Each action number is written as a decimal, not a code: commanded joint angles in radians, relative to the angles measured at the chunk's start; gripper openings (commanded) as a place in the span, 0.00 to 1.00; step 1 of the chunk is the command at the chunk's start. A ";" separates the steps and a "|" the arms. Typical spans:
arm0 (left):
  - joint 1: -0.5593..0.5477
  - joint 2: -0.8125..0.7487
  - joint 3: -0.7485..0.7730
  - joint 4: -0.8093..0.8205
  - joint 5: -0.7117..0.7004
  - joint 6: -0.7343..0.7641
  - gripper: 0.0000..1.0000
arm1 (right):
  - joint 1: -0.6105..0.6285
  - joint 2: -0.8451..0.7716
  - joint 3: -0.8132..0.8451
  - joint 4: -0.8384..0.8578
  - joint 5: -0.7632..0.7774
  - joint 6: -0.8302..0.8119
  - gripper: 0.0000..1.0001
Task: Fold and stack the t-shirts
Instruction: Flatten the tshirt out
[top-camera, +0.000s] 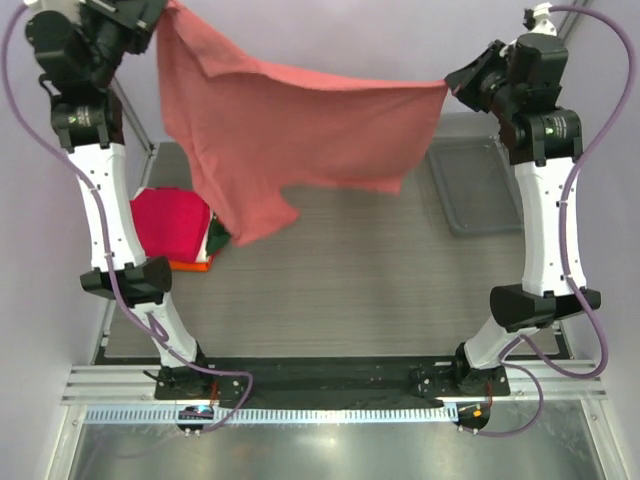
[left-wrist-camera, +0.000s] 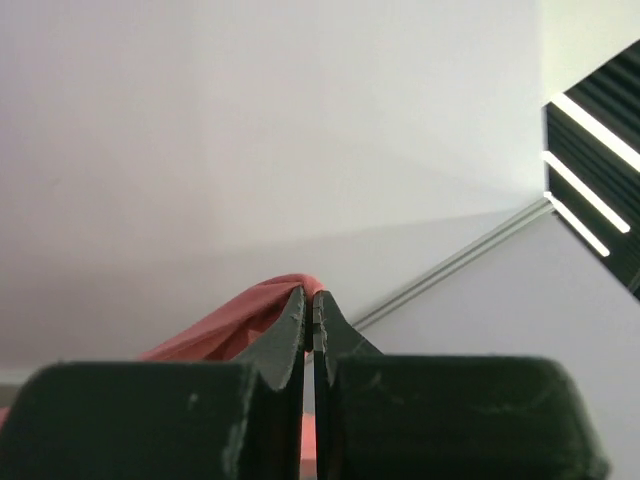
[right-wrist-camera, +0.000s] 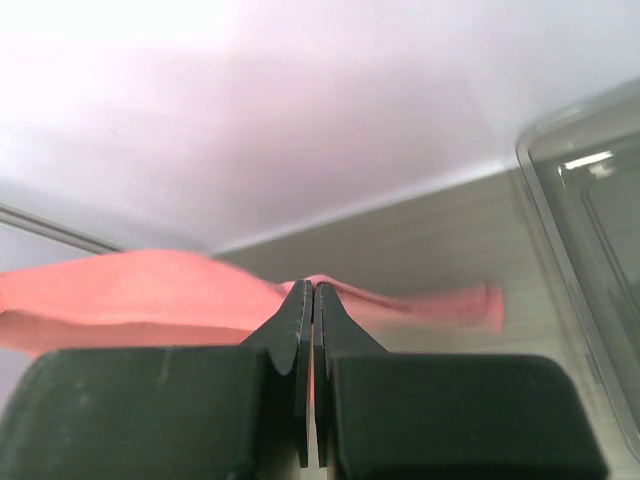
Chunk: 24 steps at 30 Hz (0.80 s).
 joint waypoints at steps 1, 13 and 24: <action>0.022 -0.030 0.024 0.203 0.086 -0.117 0.00 | -0.034 -0.004 0.072 0.028 -0.096 0.040 0.01; -0.026 -0.324 -0.662 0.249 0.123 0.211 0.00 | -0.149 -0.163 -0.440 0.223 -0.168 0.069 0.01; -0.110 -0.889 -1.451 0.114 -0.046 0.400 0.00 | -0.288 -0.513 -1.051 0.323 -0.245 0.041 0.01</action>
